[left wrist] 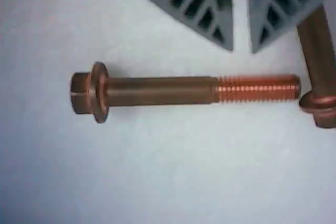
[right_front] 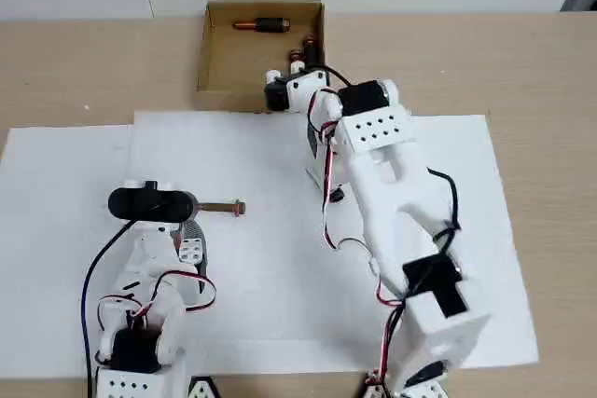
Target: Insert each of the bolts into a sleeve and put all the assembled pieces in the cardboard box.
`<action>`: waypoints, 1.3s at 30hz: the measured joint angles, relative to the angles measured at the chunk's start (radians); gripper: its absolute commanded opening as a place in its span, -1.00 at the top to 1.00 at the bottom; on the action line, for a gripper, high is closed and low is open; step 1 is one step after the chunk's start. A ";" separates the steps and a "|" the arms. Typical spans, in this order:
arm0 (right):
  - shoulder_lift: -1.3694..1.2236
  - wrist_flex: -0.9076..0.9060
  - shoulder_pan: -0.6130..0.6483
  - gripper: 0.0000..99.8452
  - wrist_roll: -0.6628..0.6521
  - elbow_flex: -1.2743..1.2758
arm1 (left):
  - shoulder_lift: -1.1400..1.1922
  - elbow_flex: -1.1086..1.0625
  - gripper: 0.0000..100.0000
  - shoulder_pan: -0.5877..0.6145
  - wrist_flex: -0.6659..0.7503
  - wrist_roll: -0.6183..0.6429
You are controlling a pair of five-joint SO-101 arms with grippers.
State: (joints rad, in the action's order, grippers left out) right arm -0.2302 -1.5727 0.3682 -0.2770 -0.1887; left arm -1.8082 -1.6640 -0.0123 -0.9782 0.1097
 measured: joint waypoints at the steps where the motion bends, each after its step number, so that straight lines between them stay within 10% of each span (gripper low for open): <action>1: -0.017 0.012 0.000 0.64 0.000 0.000 | 0.000 0.000 0.99 0.000 0.000 0.000; 39: -0.091 0.097 -0.002 0.99 0.003 0.000 | 0.000 0.000 0.99 0.000 0.000 -0.003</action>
State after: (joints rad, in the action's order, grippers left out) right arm -0.3207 -1.4760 0.3667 -0.2739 -0.1887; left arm -1.8082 -1.6640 -0.0123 -0.9782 0.1066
